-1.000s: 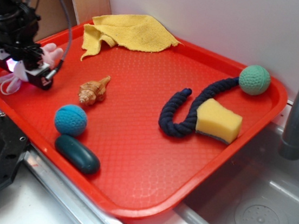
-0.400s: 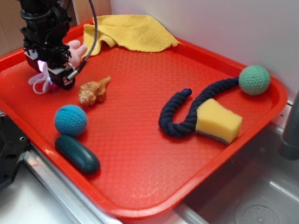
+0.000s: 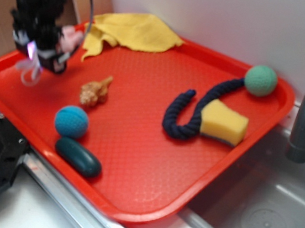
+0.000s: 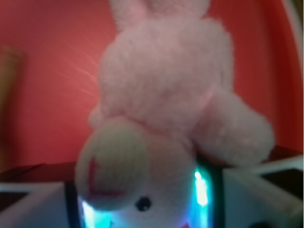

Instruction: Grab the pink bunny.

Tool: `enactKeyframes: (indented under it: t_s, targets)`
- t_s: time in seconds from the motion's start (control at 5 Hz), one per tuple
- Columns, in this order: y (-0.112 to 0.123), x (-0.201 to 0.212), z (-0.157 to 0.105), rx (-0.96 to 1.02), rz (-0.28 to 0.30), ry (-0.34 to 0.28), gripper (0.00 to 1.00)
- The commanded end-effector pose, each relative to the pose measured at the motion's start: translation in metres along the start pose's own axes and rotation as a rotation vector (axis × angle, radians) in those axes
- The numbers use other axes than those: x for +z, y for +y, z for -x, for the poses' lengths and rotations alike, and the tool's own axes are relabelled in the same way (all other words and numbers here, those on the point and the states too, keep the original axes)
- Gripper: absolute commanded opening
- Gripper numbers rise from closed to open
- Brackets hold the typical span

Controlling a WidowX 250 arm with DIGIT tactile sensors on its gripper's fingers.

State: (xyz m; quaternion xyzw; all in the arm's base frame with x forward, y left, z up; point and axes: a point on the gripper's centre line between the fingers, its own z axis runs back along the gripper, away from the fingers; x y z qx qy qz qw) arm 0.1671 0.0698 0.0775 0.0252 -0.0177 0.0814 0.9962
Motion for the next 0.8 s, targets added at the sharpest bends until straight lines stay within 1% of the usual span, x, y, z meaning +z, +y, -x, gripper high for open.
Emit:
enactKeyframes:
  t_s: [0.0, 0.2, 0.4, 0.6]
  targets:
    - [-0.025, 0.102, -0.001, 0.120, -0.021, -0.121, 0.00]
    - [-0.040, 0.121, -0.013, 0.109, -0.084, -0.100, 0.00]
    - [-0.045, 0.133, -0.015, 0.119, -0.063, -0.100, 0.00]
    - [-0.044, 0.133, -0.015, 0.107, -0.061, -0.099, 0.00]
